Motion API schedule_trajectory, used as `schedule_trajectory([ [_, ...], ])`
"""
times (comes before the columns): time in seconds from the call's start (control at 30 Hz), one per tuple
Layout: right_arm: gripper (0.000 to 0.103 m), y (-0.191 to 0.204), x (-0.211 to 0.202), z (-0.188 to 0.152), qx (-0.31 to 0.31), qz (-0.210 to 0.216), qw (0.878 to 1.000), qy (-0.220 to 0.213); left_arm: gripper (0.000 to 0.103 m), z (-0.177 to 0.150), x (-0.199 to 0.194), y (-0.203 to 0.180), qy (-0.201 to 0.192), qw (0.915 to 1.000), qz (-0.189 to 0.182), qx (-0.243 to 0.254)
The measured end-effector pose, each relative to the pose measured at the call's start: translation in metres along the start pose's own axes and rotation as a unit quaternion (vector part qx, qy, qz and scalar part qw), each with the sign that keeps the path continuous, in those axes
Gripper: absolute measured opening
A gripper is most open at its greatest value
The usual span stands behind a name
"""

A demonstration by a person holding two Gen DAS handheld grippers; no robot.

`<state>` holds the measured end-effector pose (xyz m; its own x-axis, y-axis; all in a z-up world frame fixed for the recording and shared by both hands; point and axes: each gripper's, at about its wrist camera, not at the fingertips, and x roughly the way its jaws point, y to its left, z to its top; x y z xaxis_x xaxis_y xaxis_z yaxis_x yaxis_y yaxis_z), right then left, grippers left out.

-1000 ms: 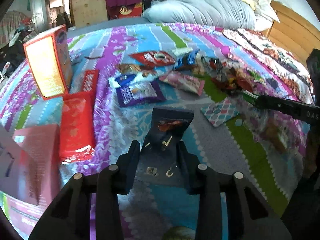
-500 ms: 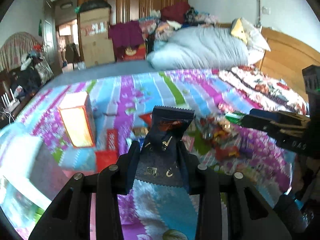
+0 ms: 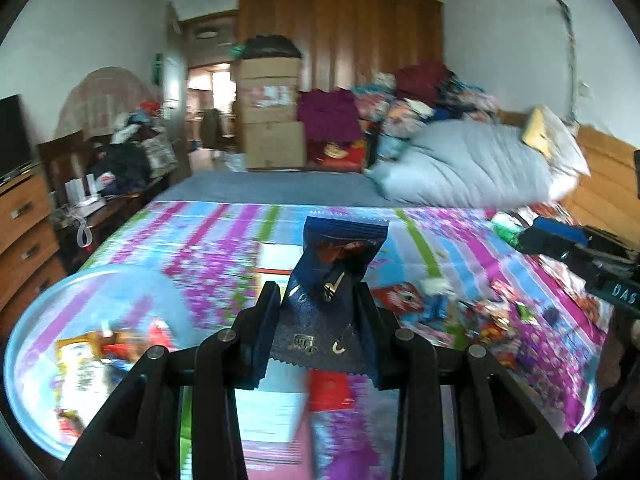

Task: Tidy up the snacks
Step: 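Carry the navy packet and green bag toward the clear bowl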

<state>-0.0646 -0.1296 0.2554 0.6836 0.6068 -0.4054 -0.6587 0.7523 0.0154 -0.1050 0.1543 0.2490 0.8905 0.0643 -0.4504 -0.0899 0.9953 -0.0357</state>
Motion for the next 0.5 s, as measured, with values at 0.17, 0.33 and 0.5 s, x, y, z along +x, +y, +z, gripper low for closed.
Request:
schedule_trajectory([
  [0.17, 0.032, 0.045, 0.019, 0.031, -0.037, 0.037, 0.998, -0.017, 0.038, 0.0, -0.016, 0.058, -0.004, 0.9982, 0.047, -0.037],
  [0.33, 0.009, 0.076, 0.043, 0.048, -0.047, 0.075, 0.996, -0.015, 0.038, -0.011, -0.032, 0.112, 0.002, 0.994, 0.078, -0.077],
  [0.5, 0.024, 0.068, 0.088, 0.042, -0.031, 0.115, 0.988, 0.1, 0.038, -0.021, -0.041, 0.14, 0.01, 0.9914, 0.085, -0.099],
])
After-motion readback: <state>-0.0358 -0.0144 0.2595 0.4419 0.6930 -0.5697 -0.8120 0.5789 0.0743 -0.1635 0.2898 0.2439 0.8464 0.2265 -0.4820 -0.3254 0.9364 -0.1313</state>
